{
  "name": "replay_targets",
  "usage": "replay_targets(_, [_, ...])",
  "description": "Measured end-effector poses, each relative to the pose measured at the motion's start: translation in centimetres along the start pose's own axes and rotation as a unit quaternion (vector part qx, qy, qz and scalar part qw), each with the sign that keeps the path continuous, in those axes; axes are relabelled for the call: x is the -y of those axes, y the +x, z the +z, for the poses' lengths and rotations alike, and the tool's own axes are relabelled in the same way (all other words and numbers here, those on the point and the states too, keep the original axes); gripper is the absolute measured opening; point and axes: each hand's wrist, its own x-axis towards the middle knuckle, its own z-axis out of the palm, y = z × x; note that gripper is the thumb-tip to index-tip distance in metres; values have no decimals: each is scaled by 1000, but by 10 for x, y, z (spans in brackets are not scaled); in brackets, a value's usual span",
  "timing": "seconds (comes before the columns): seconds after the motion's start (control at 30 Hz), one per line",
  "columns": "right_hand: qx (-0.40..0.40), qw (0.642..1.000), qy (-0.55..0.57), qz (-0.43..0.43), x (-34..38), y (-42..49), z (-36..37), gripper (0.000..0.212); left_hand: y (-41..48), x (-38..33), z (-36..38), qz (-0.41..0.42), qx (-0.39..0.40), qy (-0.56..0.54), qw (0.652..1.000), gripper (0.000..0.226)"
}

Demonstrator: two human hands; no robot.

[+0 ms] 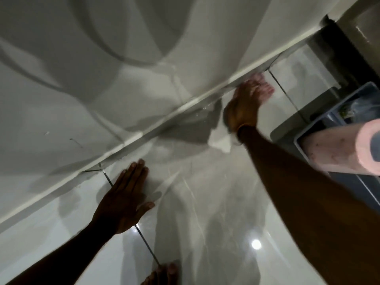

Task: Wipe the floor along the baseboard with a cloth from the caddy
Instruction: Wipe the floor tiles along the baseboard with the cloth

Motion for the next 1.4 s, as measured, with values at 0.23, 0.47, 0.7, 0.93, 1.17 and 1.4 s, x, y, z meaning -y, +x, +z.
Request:
replay_targets(0.23, [145,921,3,-362,55,-160,46,61,-7,-11,-10,-14,3,-37,999,94])
replay_targets(0.47, [40,995,11,-93,-12,-47,9,67,-12,-3,-10,-4,14,-22,1000,96])
replay_targets(0.7, [88,960,55,-261,74,-167,32,64,-32,6,-4,-31,11,-39,999,98])
replay_targets(0.93, [135,914,19,-382,96,-196,45,63,-45,4,2,-52,3,-53,997,97])
replay_targets(1.17, [63,990,56,-115,70,-139,29,64,-42,2,5,-62,-19,-77,995,95])
replay_targets(1.4, [143,888,37,-436,137,-243,53,70,-57,-1,21,-127,-44,-74,988,96])
